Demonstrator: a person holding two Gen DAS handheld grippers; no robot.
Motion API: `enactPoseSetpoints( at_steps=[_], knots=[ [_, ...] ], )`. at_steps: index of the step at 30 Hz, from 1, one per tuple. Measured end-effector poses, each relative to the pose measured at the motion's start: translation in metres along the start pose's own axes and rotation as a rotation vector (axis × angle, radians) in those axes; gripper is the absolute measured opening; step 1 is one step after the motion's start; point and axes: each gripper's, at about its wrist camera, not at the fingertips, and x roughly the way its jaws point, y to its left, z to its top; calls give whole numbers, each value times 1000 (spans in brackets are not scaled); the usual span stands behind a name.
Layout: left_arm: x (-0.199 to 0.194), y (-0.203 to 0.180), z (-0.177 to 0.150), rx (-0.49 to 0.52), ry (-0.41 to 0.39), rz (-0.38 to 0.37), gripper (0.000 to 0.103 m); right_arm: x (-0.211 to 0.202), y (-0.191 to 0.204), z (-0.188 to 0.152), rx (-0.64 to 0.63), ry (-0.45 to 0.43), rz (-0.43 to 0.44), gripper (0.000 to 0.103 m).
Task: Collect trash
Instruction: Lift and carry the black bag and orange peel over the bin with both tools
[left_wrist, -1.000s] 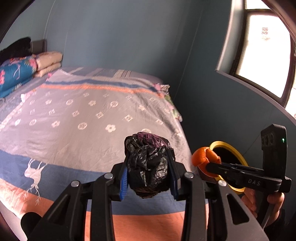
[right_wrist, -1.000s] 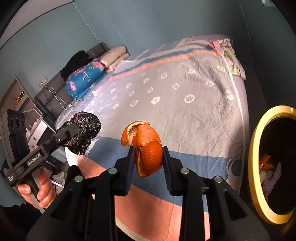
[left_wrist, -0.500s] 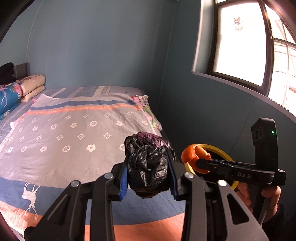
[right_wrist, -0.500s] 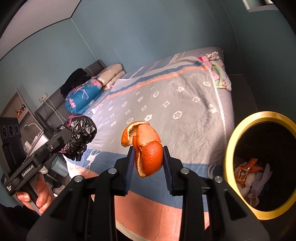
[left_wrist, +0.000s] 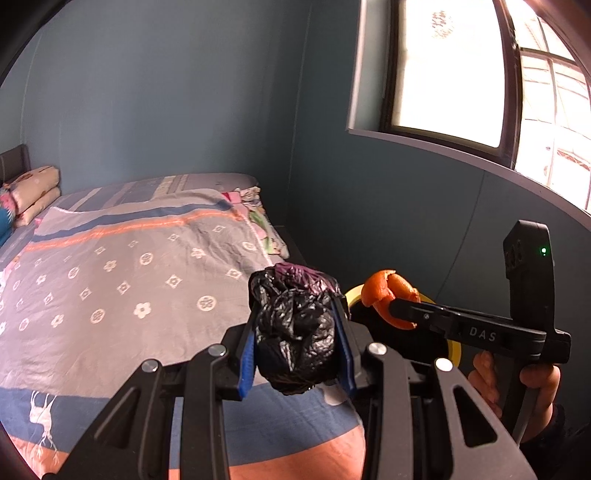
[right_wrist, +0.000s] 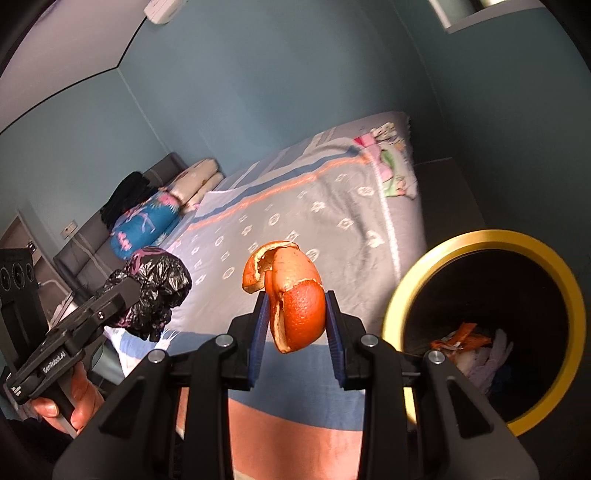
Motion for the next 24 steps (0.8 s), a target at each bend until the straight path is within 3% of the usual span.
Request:
enactPoseSetpoints(
  at_steps=[16,24],
  knots=[
    [82,-62,8,84,66,-89,33,-38,-73,8,77,-89,-202,30],
    [140,-81,3,29,114,-148,33,-29,-112,17,127,-77,-257,30]
  ],
)
